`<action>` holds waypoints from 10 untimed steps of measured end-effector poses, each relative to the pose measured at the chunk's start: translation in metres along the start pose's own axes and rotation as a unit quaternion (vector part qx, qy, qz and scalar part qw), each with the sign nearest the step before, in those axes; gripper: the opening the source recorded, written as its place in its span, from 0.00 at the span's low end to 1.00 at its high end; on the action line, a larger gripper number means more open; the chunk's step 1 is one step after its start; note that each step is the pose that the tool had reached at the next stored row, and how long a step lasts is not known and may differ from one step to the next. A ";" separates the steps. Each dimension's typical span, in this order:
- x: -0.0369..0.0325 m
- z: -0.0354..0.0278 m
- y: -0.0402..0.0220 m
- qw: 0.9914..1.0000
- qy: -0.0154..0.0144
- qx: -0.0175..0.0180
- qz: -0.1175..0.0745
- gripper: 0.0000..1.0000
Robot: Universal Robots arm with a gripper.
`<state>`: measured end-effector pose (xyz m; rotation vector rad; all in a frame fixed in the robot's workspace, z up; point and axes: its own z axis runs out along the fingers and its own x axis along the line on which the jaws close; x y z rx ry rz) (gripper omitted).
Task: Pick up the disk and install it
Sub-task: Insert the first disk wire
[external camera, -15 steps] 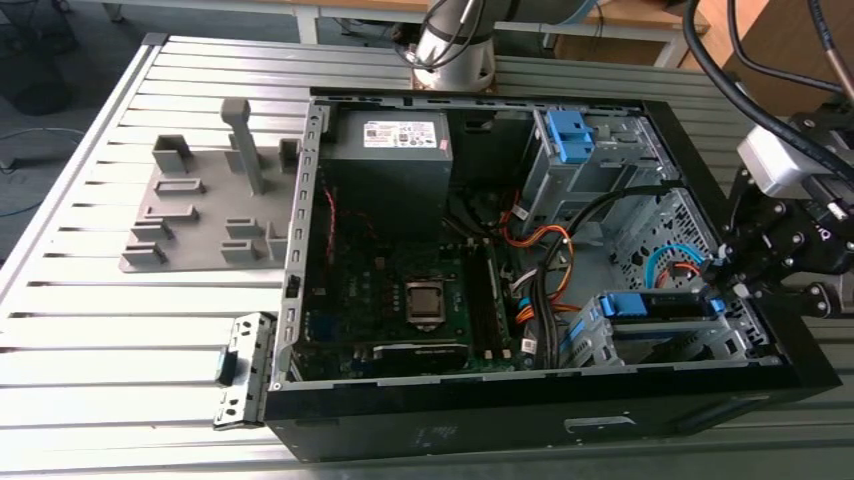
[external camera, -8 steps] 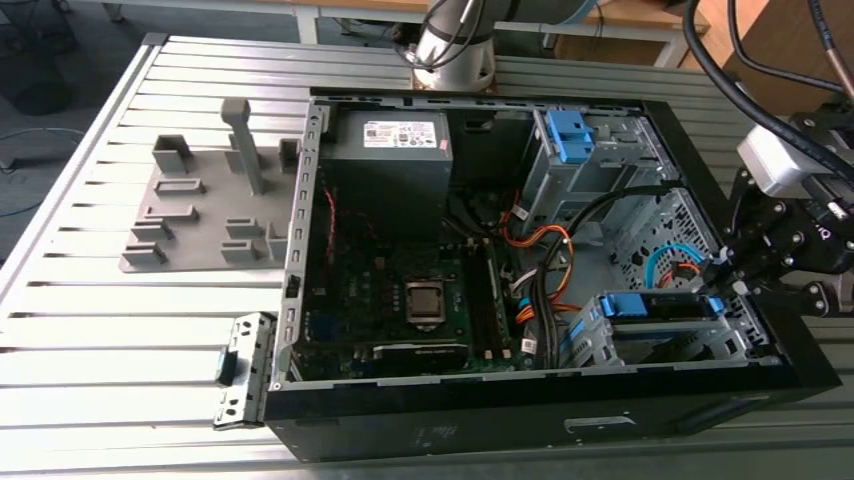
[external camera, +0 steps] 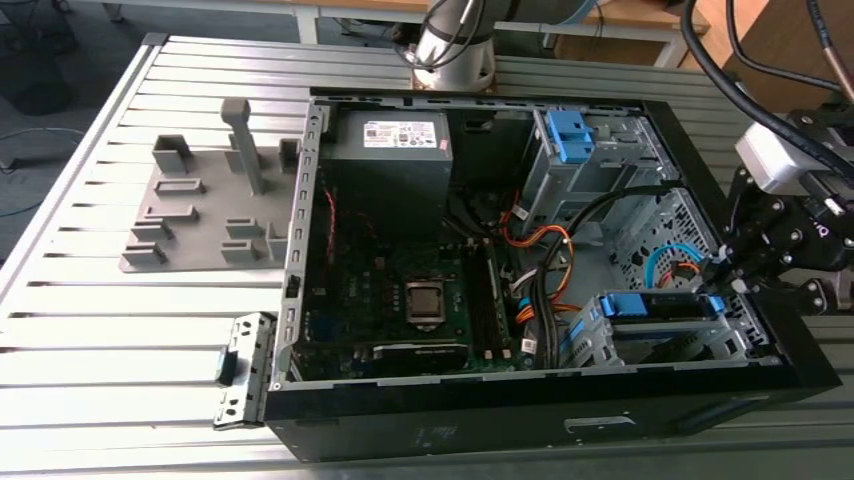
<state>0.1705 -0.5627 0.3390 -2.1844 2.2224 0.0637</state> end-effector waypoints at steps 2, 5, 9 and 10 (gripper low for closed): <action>-0.0045 0.0002 0.0003 1.000 0.000 0.000 0.000 0.16; -0.0081 0.0008 0.0019 1.000 0.000 0.000 0.000 0.16; -0.0081 0.0008 0.0116 1.000 0.000 0.001 0.000 0.16; -0.0077 0.0008 0.0131 1.000 0.000 0.001 0.000 0.16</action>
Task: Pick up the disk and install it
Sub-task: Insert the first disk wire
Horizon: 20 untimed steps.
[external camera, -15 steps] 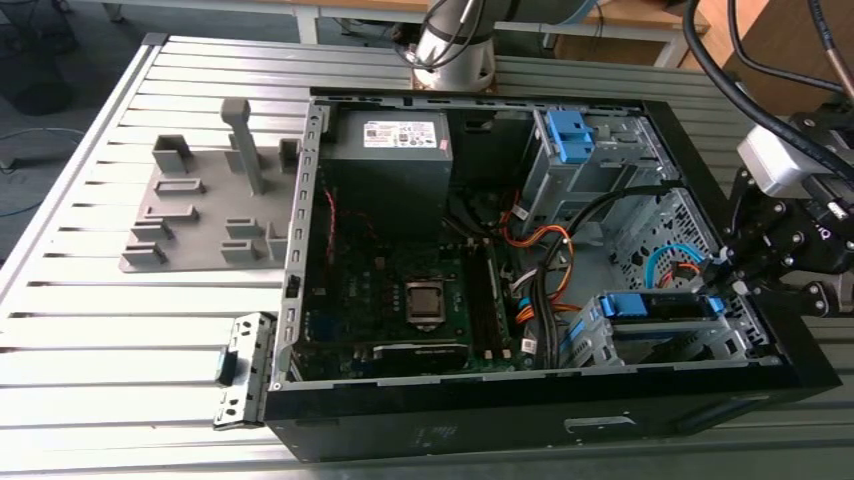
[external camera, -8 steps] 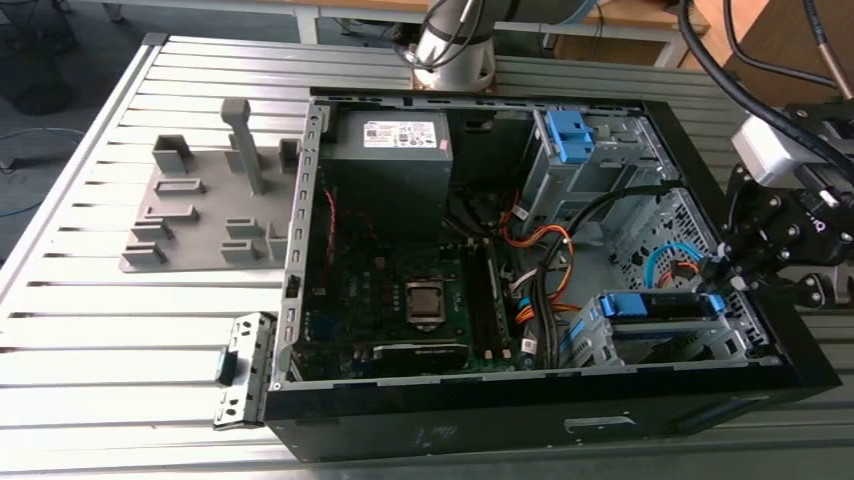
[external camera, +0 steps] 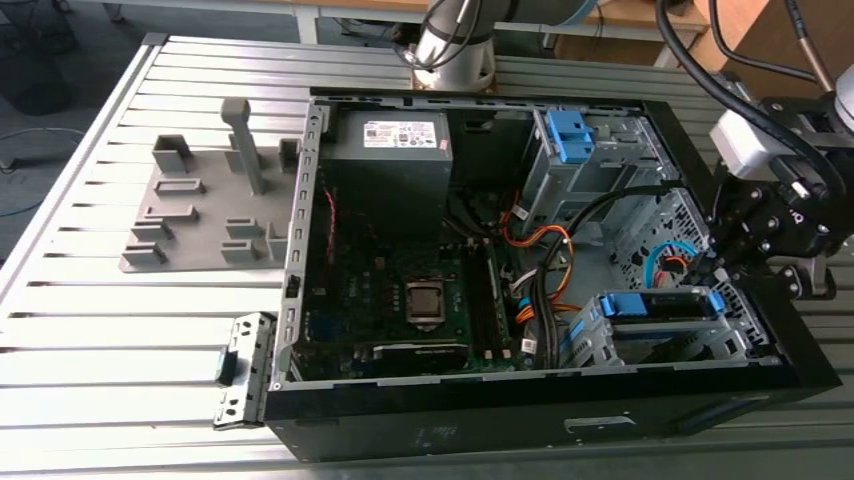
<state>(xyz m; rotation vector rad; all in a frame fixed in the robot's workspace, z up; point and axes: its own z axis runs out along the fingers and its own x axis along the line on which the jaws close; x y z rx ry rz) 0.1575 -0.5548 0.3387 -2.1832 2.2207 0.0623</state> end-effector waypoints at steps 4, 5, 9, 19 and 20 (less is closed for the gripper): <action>0.0038 -0.0002 0.0012 1.000 0.000 0.000 0.000 0.16; 0.0051 -0.0002 0.0015 1.000 0.000 0.000 0.000 0.16; 0.0104 -0.0005 0.0040 1.000 0.000 0.000 0.000 0.16; 0.0163 0.0000 0.0099 1.000 -0.007 0.000 -0.001 0.16; 0.0163 0.0001 0.0099 1.000 -0.009 0.000 -0.001 0.16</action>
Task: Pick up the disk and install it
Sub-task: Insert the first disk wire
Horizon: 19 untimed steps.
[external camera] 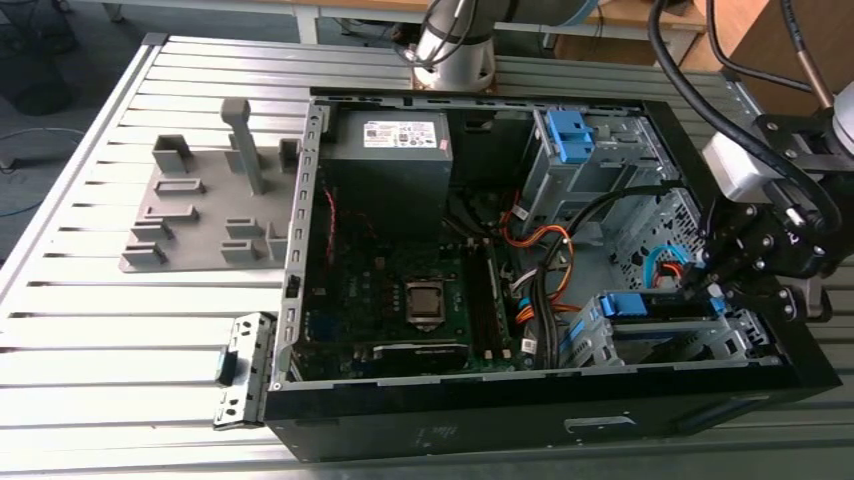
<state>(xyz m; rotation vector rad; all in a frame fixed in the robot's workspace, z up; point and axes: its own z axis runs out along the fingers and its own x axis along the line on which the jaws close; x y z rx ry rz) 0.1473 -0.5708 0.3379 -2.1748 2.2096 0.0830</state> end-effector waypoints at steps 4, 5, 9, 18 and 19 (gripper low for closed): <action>0.0004 0.0008 0.0001 1.000 -0.001 0.000 -0.002 0.16; 0.0004 0.0010 0.0001 1.000 -0.001 0.000 -0.004 0.16; 0.0006 0.0029 0.0000 1.000 -0.001 -0.001 -0.008 0.16; 0.0008 0.0072 -0.0004 1.000 -0.001 -0.001 -0.009 0.16; 0.0009 0.0080 -0.0005 1.000 -0.001 -0.001 -0.009 0.16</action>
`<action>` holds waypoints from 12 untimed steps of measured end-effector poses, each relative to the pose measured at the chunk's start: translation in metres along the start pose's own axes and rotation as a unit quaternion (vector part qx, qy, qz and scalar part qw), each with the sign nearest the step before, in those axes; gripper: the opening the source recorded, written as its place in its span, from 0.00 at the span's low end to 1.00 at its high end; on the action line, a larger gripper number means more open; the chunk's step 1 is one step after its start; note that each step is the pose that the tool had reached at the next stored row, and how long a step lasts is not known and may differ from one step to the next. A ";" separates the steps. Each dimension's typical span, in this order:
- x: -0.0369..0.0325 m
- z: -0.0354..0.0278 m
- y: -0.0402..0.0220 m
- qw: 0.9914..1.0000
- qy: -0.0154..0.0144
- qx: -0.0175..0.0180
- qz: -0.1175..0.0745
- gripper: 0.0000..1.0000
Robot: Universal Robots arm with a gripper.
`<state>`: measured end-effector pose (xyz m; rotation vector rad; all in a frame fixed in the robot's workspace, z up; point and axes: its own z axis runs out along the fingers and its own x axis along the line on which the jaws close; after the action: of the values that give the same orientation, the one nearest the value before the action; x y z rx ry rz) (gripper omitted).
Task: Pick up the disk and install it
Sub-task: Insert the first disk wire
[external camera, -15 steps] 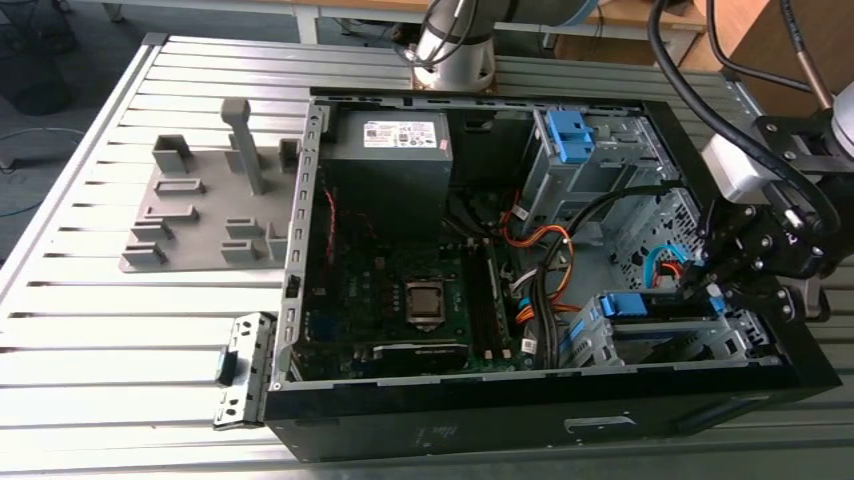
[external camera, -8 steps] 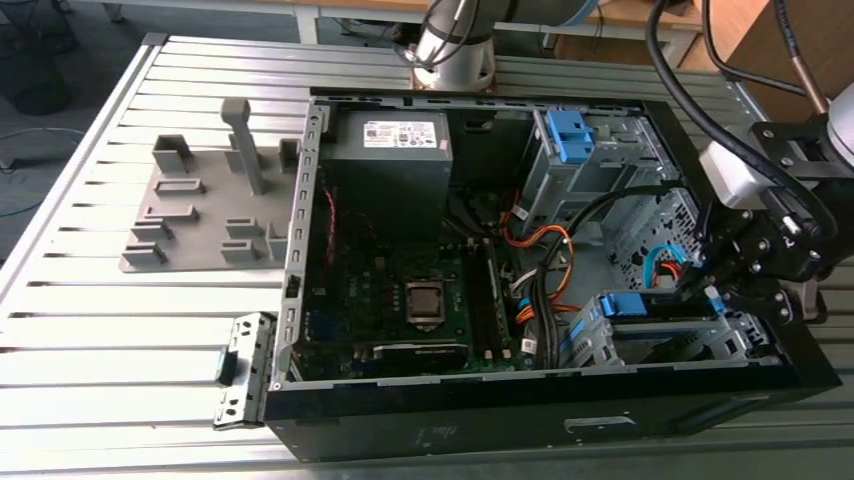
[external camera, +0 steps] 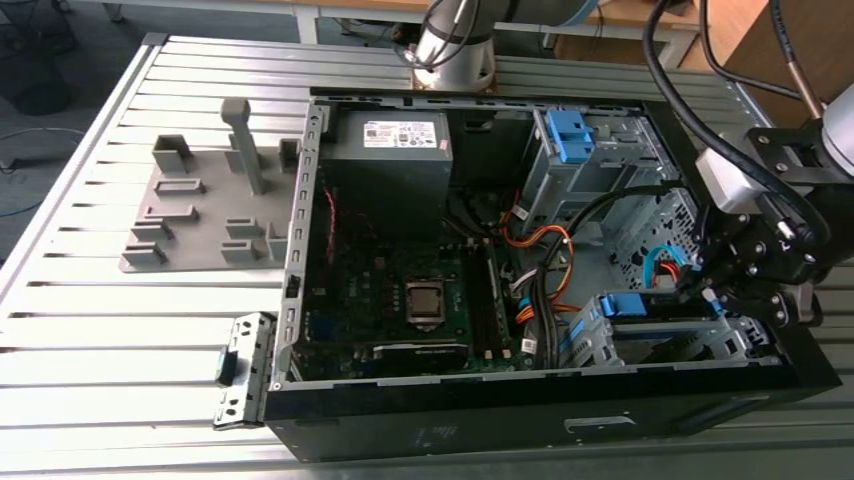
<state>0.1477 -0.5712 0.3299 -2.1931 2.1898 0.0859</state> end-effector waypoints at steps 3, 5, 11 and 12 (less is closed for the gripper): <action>0.0001 0.0023 0.0000 1.000 0.001 0.000 0.000 0.16; 0.0002 0.0030 0.0000 1.000 0.001 0.000 0.000 0.16; 0.0002 0.0045 0.0000 1.000 -0.001 0.000 0.000 0.18; 0.0002 0.0045 0.0000 1.000 -0.001 0.000 0.000 0.18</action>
<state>0.1477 -0.5711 0.3254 -2.1923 2.1891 0.0876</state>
